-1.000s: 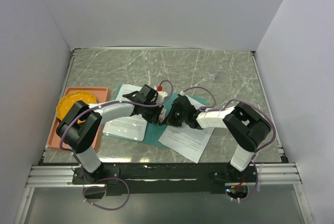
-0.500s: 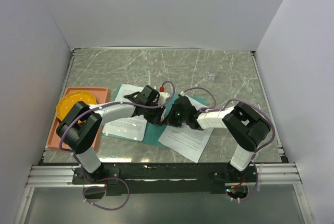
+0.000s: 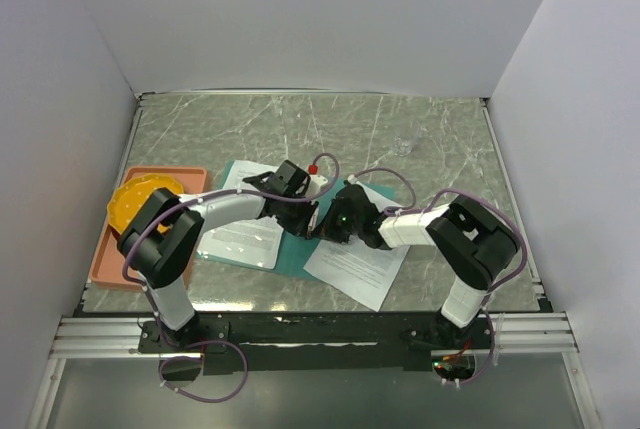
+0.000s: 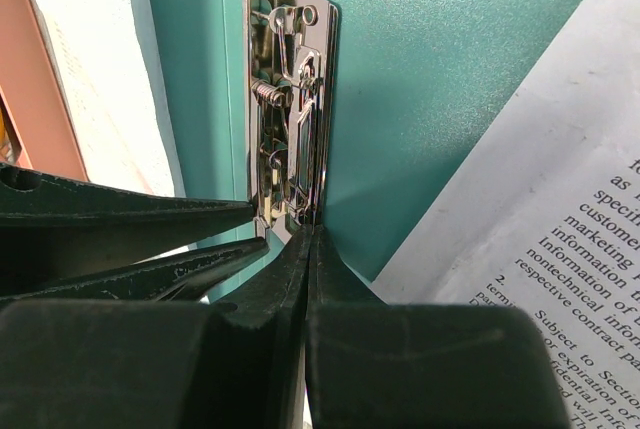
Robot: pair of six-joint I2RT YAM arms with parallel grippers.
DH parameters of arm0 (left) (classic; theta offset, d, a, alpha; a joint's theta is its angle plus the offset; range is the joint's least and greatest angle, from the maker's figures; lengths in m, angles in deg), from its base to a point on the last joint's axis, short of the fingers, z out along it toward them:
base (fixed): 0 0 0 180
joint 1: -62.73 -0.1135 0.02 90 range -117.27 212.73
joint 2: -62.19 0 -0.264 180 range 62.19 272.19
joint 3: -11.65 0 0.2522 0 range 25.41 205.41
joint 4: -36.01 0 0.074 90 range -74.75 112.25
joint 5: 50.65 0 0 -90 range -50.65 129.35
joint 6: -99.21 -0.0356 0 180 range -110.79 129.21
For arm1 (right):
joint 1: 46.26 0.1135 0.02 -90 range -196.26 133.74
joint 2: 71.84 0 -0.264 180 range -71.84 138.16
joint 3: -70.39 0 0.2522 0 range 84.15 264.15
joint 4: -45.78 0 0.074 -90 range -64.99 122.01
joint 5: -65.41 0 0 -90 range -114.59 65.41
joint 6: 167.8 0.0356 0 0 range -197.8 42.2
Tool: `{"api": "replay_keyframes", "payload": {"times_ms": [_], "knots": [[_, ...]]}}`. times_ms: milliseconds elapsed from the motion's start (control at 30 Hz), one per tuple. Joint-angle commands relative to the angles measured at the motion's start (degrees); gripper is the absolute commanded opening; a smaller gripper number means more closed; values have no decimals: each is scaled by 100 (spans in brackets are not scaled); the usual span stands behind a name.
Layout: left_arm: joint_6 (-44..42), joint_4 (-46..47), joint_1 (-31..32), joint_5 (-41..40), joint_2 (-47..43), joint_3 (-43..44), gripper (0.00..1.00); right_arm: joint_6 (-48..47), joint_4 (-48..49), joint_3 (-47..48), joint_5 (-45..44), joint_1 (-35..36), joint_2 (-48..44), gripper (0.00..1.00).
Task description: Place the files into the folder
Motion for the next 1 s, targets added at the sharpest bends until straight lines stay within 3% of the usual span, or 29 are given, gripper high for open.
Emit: {"api": "replay_keyframes", "payload": {"times_ms": [0, 300, 533, 767, 967], "knots": [[71, 320, 246, 182, 441, 61, 24, -224, -1109, -371, -225, 26, 425, 0], [79, 250, 484, 270, 810, 263, 19, -197, -1012, -283, -84, 17, 688, 0], [185, 170, 747, 165, 1187, 422, 1, -179, -1004, -230, -76, 17, 741, 0], [290, 259, 782, 217, 1215, 404, 1, -162, -1039, -256, -84, 26, 767, 0], [159, -250, 484, 314, 486, 930, 2, -109, -969, -406, -67, 17, 794, 0]]}}
